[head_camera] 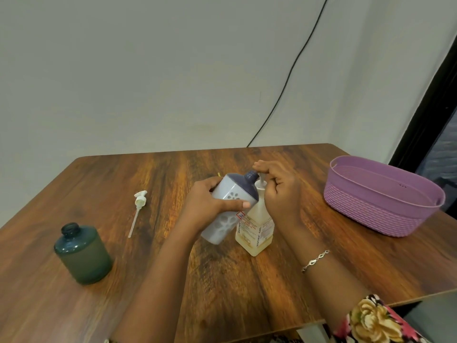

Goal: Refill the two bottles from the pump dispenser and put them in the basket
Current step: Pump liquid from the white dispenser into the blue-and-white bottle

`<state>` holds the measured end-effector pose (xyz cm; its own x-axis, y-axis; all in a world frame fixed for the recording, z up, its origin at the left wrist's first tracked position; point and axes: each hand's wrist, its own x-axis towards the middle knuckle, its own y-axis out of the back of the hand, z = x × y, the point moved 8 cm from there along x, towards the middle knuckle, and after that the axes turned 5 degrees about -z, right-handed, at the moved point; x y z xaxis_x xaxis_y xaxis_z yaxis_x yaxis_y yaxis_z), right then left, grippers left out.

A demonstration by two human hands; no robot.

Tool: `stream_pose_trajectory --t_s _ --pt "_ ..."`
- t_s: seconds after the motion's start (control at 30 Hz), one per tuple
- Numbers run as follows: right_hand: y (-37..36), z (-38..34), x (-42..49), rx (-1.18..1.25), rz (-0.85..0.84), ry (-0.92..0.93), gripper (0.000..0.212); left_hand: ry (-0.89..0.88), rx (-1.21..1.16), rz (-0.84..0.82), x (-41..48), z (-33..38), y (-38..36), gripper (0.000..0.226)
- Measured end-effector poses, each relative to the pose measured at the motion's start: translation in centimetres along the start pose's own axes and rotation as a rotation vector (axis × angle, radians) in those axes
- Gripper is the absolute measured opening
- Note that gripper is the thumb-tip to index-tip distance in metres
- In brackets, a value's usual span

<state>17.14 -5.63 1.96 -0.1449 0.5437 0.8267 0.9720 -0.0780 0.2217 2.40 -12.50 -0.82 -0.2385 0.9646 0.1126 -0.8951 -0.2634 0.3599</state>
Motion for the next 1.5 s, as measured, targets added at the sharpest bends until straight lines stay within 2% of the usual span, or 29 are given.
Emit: stream_pose_trajectory --t_s 0.33,0.53,0.87,1.13,1.5 --pt "-0.6 1.3 -1.0 0.002 0.085 0.021 0.038 0.02 0.015 -0.006 0.3 -0.8 0.0 0.044" --pt "-0.3 0.7 -0.6 0.026 0.025 -0.022 0.042 0.014 0.029 -0.004 -0.1 -0.1 0.1 0.04" --pt "-0.5 1.3 -1.5 -0.015 0.082 0.03 0.039 0.023 0.056 -0.021 0.1 -0.6 -0.1 0.048" --pt "-0.1 0.5 0.4 0.014 0.019 -0.038 0.044 0.012 0.023 -0.006 -0.1 0.3 0.2 0.045" --pt "-0.7 1.4 -1.4 0.006 0.07 0.036 0.041 0.038 0.037 -0.019 0.2 -0.6 0.1 0.049"
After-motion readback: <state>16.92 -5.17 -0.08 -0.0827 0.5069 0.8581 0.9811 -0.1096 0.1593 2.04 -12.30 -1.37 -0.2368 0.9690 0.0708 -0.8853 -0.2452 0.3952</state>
